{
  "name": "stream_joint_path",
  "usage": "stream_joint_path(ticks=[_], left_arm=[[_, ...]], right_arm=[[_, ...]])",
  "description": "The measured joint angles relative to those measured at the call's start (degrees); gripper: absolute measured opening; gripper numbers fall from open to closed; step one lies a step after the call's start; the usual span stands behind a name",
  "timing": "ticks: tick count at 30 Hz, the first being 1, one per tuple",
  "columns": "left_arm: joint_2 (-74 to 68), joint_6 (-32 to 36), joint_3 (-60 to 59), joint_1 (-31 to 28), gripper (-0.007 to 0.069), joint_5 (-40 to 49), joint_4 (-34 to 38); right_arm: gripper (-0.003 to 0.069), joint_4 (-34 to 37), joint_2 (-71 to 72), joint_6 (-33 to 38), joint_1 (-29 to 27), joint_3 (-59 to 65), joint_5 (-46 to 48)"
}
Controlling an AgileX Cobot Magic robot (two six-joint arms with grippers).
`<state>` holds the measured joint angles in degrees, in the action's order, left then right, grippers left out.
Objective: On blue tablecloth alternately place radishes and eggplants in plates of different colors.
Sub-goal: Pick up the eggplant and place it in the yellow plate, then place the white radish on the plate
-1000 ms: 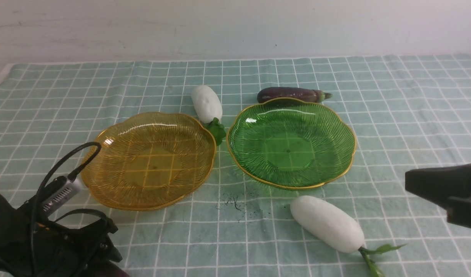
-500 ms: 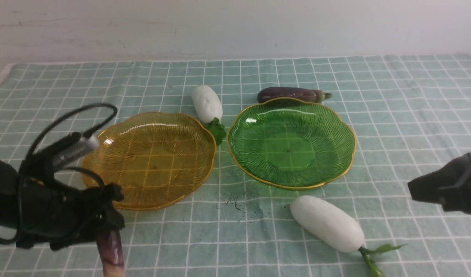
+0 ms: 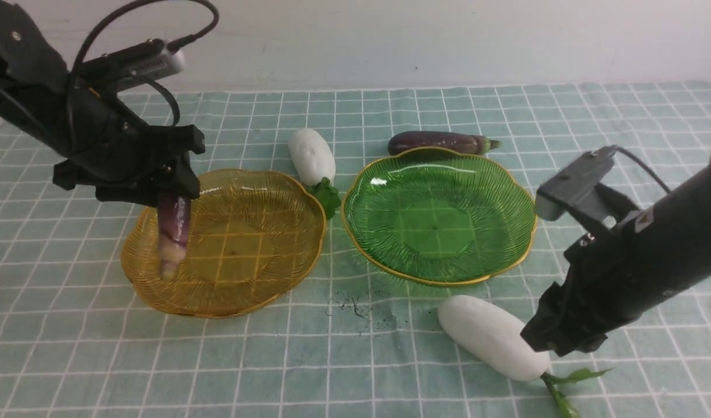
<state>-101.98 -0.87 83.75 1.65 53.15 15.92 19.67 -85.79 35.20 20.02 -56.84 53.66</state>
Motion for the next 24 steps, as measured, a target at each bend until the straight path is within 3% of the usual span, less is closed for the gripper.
stream_joint_path(ticks=[3,8,13,15,18,21,22,24], left_arm=[[-7.8,0.0,5.3,0.0,0.0321,1.3,-0.5],[-13.2,0.0,8.7,0.1,0.0338,2.8,-0.7],[-15.8,0.0,10.6,0.3,0.0455,4.1,-1.6],[-15.9,0.0,10.9,0.3,0.0539,4.4,-2.5],[-15.9,0.0,12.7,0.3,0.0582,6.7,-2.8],[-15.9,0.0,16.2,0.3,0.0543,9.6,-2.8],[-15.9,0.0,19.6,0.6,0.0456,12.2,-2.8],[-15.9,0.1,25.8,1.4,0.0283,14.6,-2.9]], right_arm=[[0.0535,-1.7,-3.0,-0.9,0.7,-0.1,-3.5],[0.0656,-1.8,-6.8,-1.9,1.2,-0.3,-7.1],[0.0676,-1.7,-10.6,-2.0,1.3,-0.3,-9.1],[0.0673,-0.8,-12.5,-2.0,1.3,-0.3,-9.6],[0.0625,0.2,-13.5,-1.6,1.5,-0.4,-9.2],[0.0508,-0.1,-13.5,-2.2,1.7,-0.4,-7.6],[0.0428,0.1,-13.5,-4.7,1.8,-0.4,-6.5],[0.0441,0.1,-13.3,-7.3,1.8,-1.4,-2.8]])
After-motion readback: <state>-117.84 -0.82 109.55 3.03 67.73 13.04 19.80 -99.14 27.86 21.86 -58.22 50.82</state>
